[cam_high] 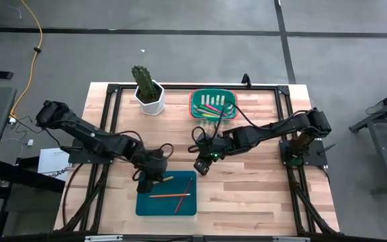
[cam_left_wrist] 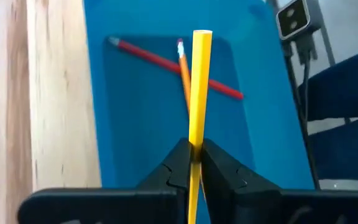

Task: Sort pens & pencils
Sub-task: Put the yellow pencil into the blue bin, then put the blue pencil into the blue bin

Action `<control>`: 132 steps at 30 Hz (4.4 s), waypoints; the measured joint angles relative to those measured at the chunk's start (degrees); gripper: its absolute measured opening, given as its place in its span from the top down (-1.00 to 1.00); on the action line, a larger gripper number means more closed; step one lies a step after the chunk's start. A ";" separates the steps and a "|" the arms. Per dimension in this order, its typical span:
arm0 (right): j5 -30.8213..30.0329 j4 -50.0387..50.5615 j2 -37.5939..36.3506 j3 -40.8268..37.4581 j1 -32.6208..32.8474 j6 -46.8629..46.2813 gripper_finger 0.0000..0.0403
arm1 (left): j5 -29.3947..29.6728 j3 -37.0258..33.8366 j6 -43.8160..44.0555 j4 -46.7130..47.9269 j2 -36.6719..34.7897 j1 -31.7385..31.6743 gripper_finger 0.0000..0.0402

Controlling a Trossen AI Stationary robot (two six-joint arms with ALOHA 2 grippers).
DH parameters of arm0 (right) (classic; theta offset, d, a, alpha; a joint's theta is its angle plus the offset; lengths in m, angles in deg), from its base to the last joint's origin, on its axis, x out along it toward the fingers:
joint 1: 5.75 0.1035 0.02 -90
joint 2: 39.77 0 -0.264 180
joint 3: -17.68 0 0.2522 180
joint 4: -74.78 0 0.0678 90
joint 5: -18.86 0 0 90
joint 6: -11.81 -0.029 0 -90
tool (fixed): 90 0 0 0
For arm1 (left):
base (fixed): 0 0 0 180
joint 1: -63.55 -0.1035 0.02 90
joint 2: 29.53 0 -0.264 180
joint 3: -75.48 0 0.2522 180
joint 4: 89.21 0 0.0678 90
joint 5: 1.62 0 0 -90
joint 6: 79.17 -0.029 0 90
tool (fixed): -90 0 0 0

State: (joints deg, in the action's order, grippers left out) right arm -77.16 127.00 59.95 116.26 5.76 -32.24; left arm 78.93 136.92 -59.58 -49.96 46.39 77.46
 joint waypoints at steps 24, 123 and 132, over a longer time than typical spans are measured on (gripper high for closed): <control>-0.79 1.24 0.04 0.00 0.59 -0.92 0.37 | -0.11 4.17 -4.35 0.80 2.09 0.02 0.66; 11.52 14.42 12.87 -8.87 -15.34 -29.25 0.38 | 4.54 4.13 -17.61 6.42 -51.35 -9.79 0.48; 12.13 14.49 12.87 -8.87 -16.13 -27.45 0.53 | 4.56 4.13 -16.76 6.36 -51.35 -9.79 0.48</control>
State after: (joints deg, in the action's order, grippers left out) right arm -65.03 141.49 72.82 107.38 -10.37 -59.69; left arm 83.49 141.05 -76.33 -43.60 -4.96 67.67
